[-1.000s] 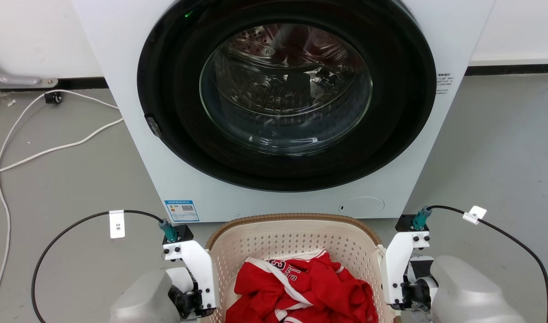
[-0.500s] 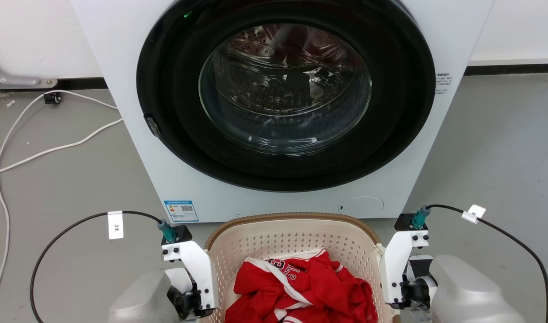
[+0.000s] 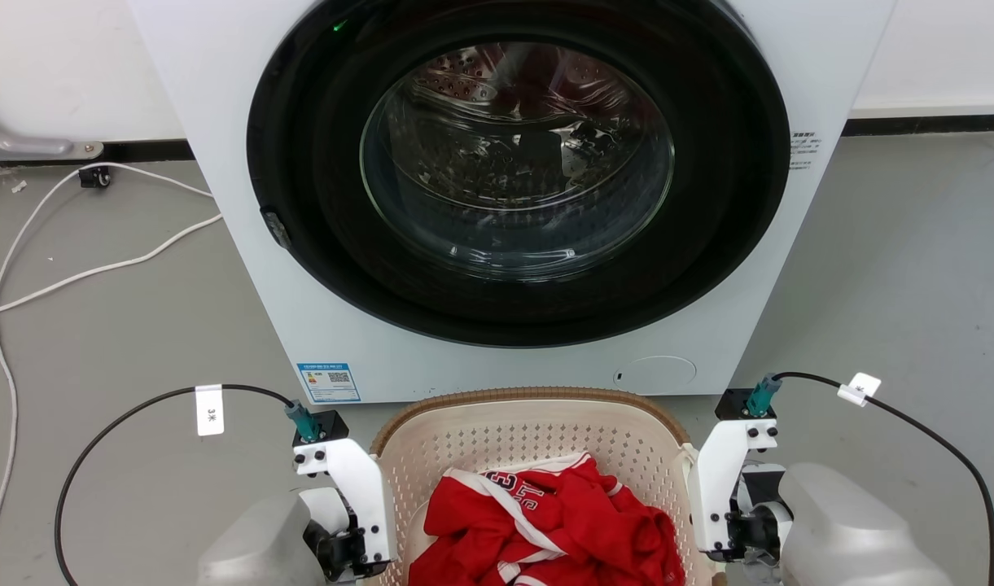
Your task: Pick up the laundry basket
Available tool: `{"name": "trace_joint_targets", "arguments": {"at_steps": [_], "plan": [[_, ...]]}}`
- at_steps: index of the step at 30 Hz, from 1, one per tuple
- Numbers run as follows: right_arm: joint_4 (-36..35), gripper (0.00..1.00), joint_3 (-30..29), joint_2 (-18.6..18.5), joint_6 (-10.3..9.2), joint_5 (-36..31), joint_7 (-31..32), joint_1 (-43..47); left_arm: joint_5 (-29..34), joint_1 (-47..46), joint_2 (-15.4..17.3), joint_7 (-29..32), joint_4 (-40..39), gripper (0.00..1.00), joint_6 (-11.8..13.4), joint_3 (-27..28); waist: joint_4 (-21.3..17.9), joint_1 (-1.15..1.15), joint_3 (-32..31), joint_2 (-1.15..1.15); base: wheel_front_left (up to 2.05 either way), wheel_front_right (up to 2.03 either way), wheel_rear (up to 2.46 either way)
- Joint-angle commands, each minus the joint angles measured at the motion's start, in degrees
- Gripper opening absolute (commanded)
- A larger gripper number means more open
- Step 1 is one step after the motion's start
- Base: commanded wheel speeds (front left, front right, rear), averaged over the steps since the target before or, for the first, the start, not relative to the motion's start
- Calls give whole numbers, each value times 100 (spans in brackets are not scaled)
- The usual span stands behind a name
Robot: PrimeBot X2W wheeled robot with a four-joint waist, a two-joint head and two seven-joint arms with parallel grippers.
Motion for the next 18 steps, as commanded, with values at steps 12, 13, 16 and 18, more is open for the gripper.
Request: {"name": "trace_joint_targets", "arguments": {"at_steps": [12,13,16,18], "plan": [[-125,0,82,350,96,164,-21,-104,-158,-32,-328,-47,-132,0,-90,-83,-7,0,-3,0,0,0,0],[-125,0,86,350,96,169,-17,-102,-165,-27,-324,-49,-131,0,-90,-88,-10,0,-5,0,0,0,0],[-124,0,101,350,96,193,-16,-98,-175,-17,-314,-52,-128,0,-90,-110,-15,0,-10,0,0,0,0],[-126,0,110,350,96,209,-15,-96,-190,-18,-307,-55,-126,0,-90,-124,-17,0,-9,0,0,0,0]]}}
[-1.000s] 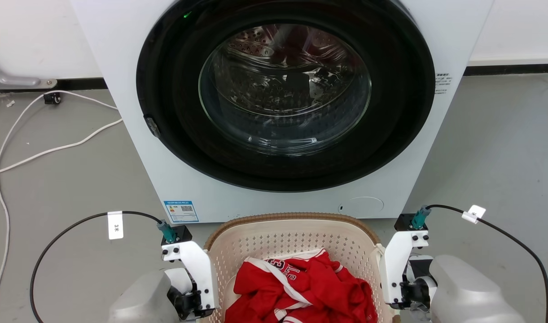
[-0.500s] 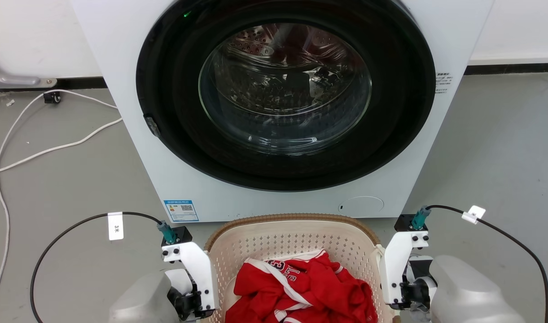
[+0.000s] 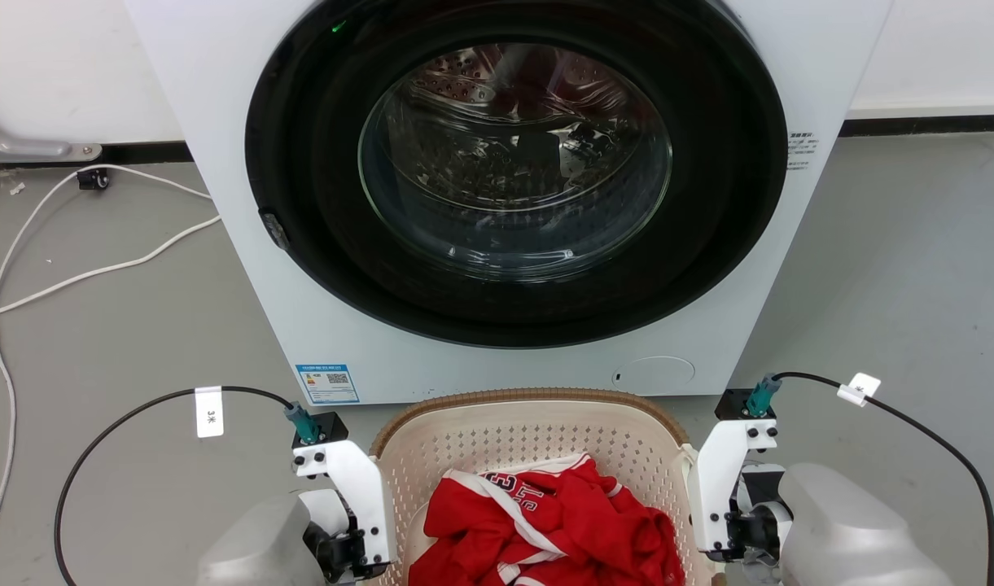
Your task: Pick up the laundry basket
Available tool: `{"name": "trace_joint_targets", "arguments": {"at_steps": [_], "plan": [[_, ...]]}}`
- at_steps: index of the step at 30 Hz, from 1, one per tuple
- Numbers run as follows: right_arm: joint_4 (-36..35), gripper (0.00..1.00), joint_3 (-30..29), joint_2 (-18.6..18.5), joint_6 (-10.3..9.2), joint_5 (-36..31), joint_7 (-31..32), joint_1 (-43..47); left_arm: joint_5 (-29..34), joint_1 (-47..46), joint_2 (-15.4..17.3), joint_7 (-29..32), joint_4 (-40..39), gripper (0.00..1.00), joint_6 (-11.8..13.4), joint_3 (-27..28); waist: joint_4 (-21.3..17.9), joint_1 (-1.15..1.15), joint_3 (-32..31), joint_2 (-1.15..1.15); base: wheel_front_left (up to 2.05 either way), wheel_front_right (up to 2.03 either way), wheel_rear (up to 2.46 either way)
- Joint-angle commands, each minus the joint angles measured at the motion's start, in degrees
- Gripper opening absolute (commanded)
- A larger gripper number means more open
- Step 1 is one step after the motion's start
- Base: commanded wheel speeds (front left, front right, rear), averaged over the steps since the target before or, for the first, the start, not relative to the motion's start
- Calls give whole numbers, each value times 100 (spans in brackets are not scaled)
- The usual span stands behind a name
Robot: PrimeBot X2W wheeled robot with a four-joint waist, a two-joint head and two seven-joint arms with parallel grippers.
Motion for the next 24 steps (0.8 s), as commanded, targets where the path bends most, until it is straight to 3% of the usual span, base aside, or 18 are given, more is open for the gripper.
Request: {"name": "trace_joint_targets", "arguments": {"at_steps": [1,24], "plan": [[-146,0,17,351,97,101,-19,-78,-85,-19,-305,-22,-150,0,-90,-25,-1,0,0,0,0,0,0],[-131,0,137,353,98,250,-9,-48,-212,2,-306,-63,-128,0,-90,-145,-29,0,-10,0,0,0,0]]}}
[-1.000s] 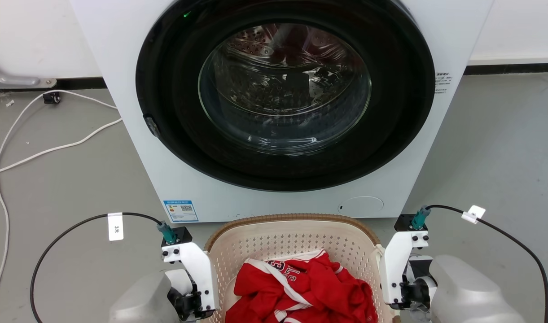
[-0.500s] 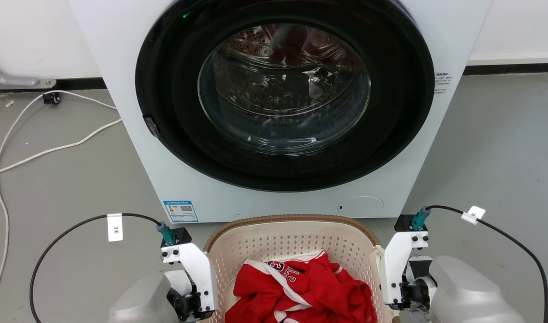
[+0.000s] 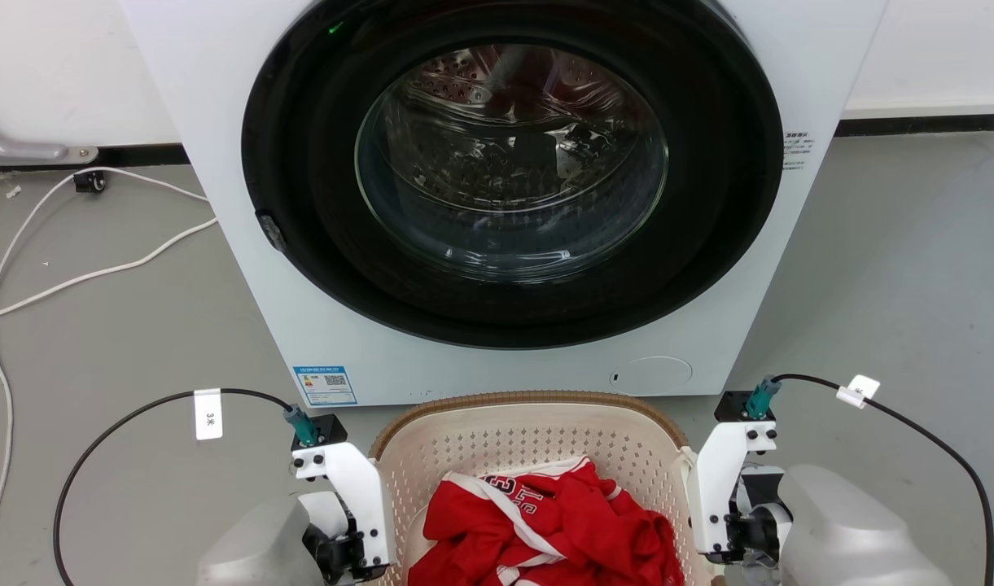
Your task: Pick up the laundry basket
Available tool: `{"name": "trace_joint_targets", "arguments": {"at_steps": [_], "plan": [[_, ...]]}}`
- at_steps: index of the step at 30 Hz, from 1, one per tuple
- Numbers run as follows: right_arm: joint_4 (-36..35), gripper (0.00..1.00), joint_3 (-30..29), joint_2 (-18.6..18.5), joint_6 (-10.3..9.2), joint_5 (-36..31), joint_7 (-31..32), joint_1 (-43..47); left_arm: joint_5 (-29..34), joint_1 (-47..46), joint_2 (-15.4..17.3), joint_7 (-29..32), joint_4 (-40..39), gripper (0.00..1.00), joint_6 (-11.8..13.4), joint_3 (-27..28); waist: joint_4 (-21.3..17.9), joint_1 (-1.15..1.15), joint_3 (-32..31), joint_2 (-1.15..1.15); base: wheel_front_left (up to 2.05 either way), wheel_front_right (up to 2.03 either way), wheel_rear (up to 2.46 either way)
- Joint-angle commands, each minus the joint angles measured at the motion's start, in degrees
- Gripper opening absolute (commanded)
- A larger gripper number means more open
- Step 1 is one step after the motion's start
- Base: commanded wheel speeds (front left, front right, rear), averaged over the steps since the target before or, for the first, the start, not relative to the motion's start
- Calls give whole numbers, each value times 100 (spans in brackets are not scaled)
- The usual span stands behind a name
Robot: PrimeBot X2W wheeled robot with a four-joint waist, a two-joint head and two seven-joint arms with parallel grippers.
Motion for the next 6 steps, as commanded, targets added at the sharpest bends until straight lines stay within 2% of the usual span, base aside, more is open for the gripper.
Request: {"name": "trace_joint_targets", "arguments": {"at_steps": [1,6], "plan": [[-145,0,11,354,99,97,-13,-46,-66,1,-317,-36,-159,0,-90,-15,0,0,1,0,0,0,0],[-131,0,20,355,100,127,-27,-28,-108,3,-320,-43,-152,0,-90,-33,10,0,7,0,0,0,0]]}}
